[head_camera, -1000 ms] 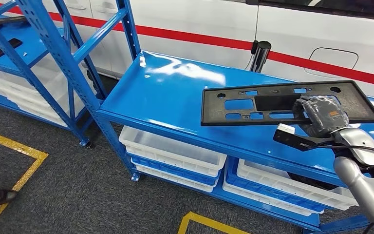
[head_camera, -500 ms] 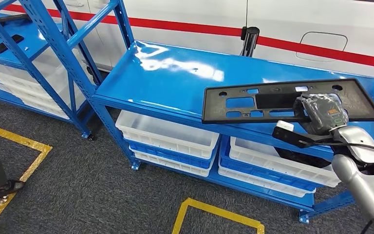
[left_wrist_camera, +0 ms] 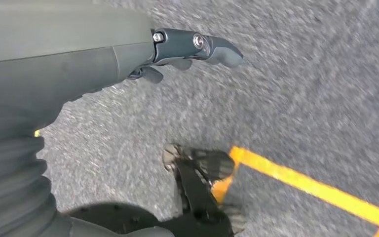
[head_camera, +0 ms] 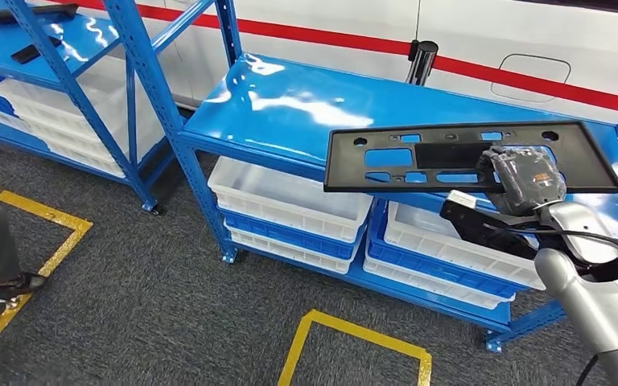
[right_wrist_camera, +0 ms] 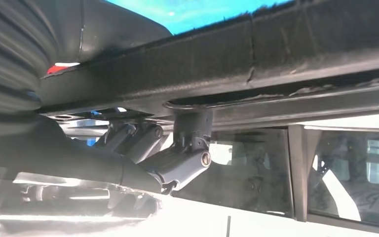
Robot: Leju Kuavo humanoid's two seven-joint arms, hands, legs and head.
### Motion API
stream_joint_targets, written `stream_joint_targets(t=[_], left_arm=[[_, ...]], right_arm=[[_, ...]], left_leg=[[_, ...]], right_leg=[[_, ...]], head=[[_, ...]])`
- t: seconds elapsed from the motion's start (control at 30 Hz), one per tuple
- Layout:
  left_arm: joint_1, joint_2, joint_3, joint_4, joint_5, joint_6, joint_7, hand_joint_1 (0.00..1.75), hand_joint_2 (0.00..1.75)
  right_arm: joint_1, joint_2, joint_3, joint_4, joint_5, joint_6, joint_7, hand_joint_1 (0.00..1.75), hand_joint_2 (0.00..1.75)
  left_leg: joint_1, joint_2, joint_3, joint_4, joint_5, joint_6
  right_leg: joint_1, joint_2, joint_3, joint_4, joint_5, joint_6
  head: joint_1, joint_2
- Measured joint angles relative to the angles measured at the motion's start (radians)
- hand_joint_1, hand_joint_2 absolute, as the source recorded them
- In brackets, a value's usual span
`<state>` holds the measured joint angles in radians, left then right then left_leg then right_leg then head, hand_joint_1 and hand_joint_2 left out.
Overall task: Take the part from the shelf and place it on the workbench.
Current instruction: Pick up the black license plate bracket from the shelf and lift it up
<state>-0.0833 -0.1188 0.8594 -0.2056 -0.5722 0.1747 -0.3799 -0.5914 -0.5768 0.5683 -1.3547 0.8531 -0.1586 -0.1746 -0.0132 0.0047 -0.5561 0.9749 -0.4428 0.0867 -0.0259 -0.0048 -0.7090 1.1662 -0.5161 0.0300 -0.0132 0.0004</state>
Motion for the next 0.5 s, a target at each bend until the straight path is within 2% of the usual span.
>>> stream_joint_targets(t=[0.03,0.07,0.1,0.13,0.17,0.2,0.23,0.27,0.3,0.37,0.4,0.43,0.5], left_arm=[[0.0,0.0,0.0,0.0,0.0,0.0,0.0,0.0,1.75],[0.0,-0.001,0.0,0.0,0.001,0.0,0.0,0.0,1.75],[0.001,-0.002,0.001,0.0,0.001,0.0,0.001,0.0,1.75],[0.001,-0.003,0.001,0.0,0.001,0.0,0.001,0.0,1.75],[0.001,-0.005,0.001,0.0,0.001,0.0,0.001,0.0,1.75],[0.001,-0.006,0.001,0.0,0.001,0.0,0.001,0.0,1.75],[0.001,-0.007,0.001,0.0,0.001,0.001,0.0,0.0,1.75],[0.001,-0.008,0.001,0.0,0.0,0.001,0.0,0.0,1.75],[0.002,-0.008,0.001,0.0,0.0,0.001,-0.001,0.0,1.75],[0.004,-0.008,0.002,0.0,-0.001,0.001,-0.002,0.0,1.75],[0.007,-0.007,0.002,0.0,-0.001,0.001,-0.002,0.0,1.75],[0.009,-0.007,0.002,0.0,-0.001,0.001,-0.002,0.0,1.75],[0.012,-0.007,0.002,0.0,-0.001,0.001,-0.002,0.0,1.75]], right_arm=[[0.0,0.002,0.001,0.003,0.0,0.0,0.0,1.75,1.75],[0.0,0.004,0.002,0.005,0.0,0.0,0.0,1.75,1.75],[0.0,0.007,0.002,0.008,0.0,0.0,0.0,1.75,1.75],[0.0,0.01,0.003,0.011,0.0,0.0,0.0,1.75,1.75],[-0.001,0.013,0.003,0.014,0.0,0.0,0.0,1.75,1.75],[-0.003,0.016,0.002,0.016,-0.002,0.001,0.0,1.75,1.75],[-0.004,0.019,0.001,0.017,-0.004,0.001,-0.001,1.75,1.75],[-0.005,0.022,0.0,0.018,-0.006,0.001,-0.002,1.75,1.75],[-0.004,0.026,-0.001,0.019,-0.009,0.001,-0.002,1.75,1.75],[0.004,0.03,-0.002,0.02,-0.011,0.0,-0.004,1.75,1.75],[0.01,0.032,-0.003,0.02,-0.012,-0.001,-0.005,1.75,1.75],[0.015,0.034,-0.004,0.02,-0.011,-0.002,-0.006,1.75,1.75],[0.024,0.038,-0.008,0.02,-0.009,-0.003,-0.007,1.75,1.75]], left_leg=[[-0.001,0.0,-0.017,0.001,0.014,0.0],[-0.001,0.001,-0.036,0.001,0.028,-0.001],[-0.001,0.001,-0.054,0.002,0.041,-0.003],[-0.001,0.001,-0.072,0.003,0.055,-0.007],[0.0,0.001,-0.089,0.005,0.067,-0.011],[-0.001,0.0,-0.104,0.01,0.078,-0.017],[-0.003,0.0,-0.117,0.015,0.088,-0.023],[-0.006,-0.001,-0.126,0.02,0.097,-0.029],[-0.008,-0.002,-0.133,0.024,0.106,-0.032],[-0.006,-0.005,-0.145,0.031,0.117,-0.039],[-0.002,-0.006,-0.154,0.043,0.1,-0.044],[0.002,-0.006,-0.165,0.068,0.065,-0.052],[0.01,-0.007,-0.193,0.174,-0.042,-0.065]], right_leg=[[-0.001,0.0,-0.013,0.066,-0.033,0.001],[-0.002,0.0,-0.016,0.116,-0.045,0.009],[-0.004,0.001,-0.005,0.137,-0.038,0.021],[-0.005,0.0,0.024,0.123,-0.018,0.035],[-0.008,0.0,0.069,0.076,0.002,0.046],[-0.009,0.0,0.129,0.002,0.007,0.051],[-0.006,0.002,0.182,-0.074,-0.002,0.049],[-0.004,0.003,0.217,-0.132,-0.016,0.042],[-0.002,0.004,0.236,-0.166,-0.029,0.034],[-0.008,0.001,0.221,-0.165,-0.025,0.018],[-0.012,0.0,0.212,-0.159,-0.018,0.008],[-0.014,-0.002,0.202,-0.157,-0.008,-0.001],[-0.012,-0.004,0.18,-0.154,0.015,-0.013]], head=[[0.002,0.0],[0.002,0.0],[0.002,0.0],[0.003,0.0],[0.002,0.0],[0.003,0.0],[0.003,0.0],[0.002,0.0],[0.001,0.0],[-0.002,0.0],[-0.003,0.0],[-0.004,0.0],[-0.007,0.0]])
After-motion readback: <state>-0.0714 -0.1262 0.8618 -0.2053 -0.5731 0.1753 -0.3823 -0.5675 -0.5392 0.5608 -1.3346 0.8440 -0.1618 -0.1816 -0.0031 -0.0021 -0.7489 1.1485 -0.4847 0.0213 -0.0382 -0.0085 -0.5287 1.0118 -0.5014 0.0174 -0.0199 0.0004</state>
